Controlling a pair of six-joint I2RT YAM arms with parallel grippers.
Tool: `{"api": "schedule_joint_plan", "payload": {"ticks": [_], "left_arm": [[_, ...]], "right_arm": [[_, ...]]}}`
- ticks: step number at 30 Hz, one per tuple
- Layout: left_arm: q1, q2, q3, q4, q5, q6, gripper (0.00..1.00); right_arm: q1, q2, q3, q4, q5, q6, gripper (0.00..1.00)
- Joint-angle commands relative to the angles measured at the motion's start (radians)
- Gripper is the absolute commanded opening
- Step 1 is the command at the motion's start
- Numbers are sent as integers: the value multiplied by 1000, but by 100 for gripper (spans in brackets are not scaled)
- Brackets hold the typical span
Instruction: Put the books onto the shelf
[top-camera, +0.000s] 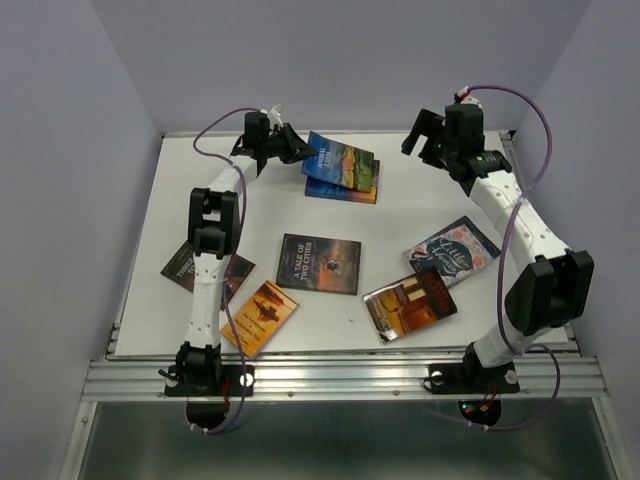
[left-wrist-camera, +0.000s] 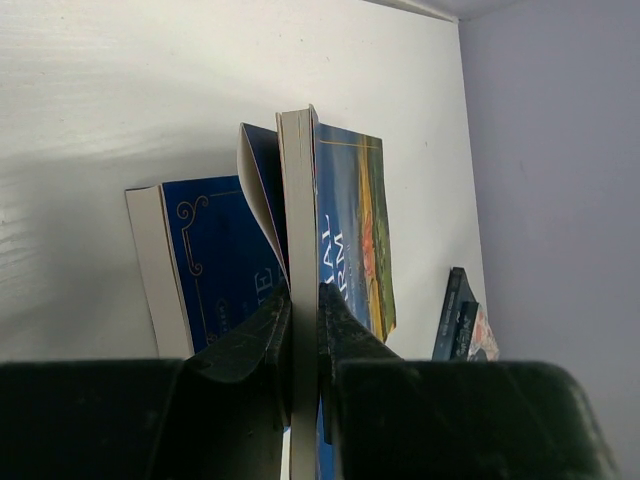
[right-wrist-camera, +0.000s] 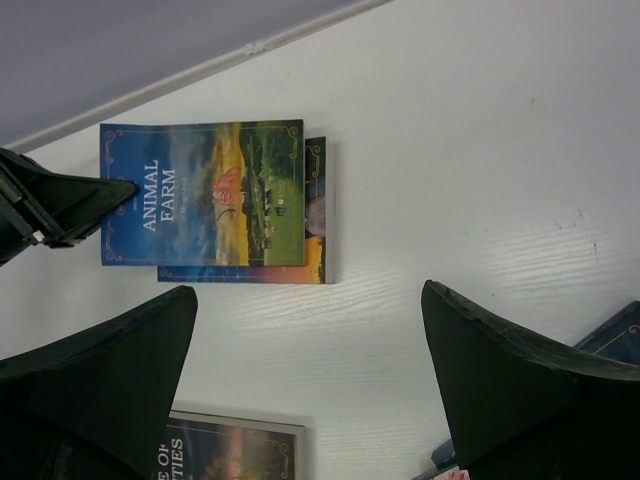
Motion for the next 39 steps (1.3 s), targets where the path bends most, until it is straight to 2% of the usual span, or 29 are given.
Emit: {"api": "schedule_joint_plan", "payload": {"ticks": [1, 12, 15, 18, 20, 27, 28, 31, 39], "left_arm": [[-14, 3, 60, -27, 13, 58, 0], [-26, 46, 47, -50, 16, 82, 0], [-29, 47, 50, -55, 1, 95, 11], [-29, 50, 62, -63, -6, 104, 14], [-38, 46, 62, -85, -13, 131, 23], [-66, 21, 48, -182, -90, 220, 36], [-64, 21, 51, -191, -96, 228, 44], [-61, 24, 76, -233, -135, 243, 52], [-46, -23, 48, -265, -193, 257, 55]], "right_arm": [[-2, -31, -13, 54, -4, 15, 100], [-2, -27, -35, 55, -44, 25, 100], [-2, -27, -38, 55, -66, 29, 100], [-2, -27, -39, 55, -78, 28, 100], [-2, -23, -41, 55, -80, 29, 100], [-2, -13, -42, 54, -129, 17, 100], [-2, -13, -44, 54, -132, 18, 100], [-2, -10, -41, 55, -167, 18, 100], [-2, -16, -44, 54, -167, 17, 100]]}}
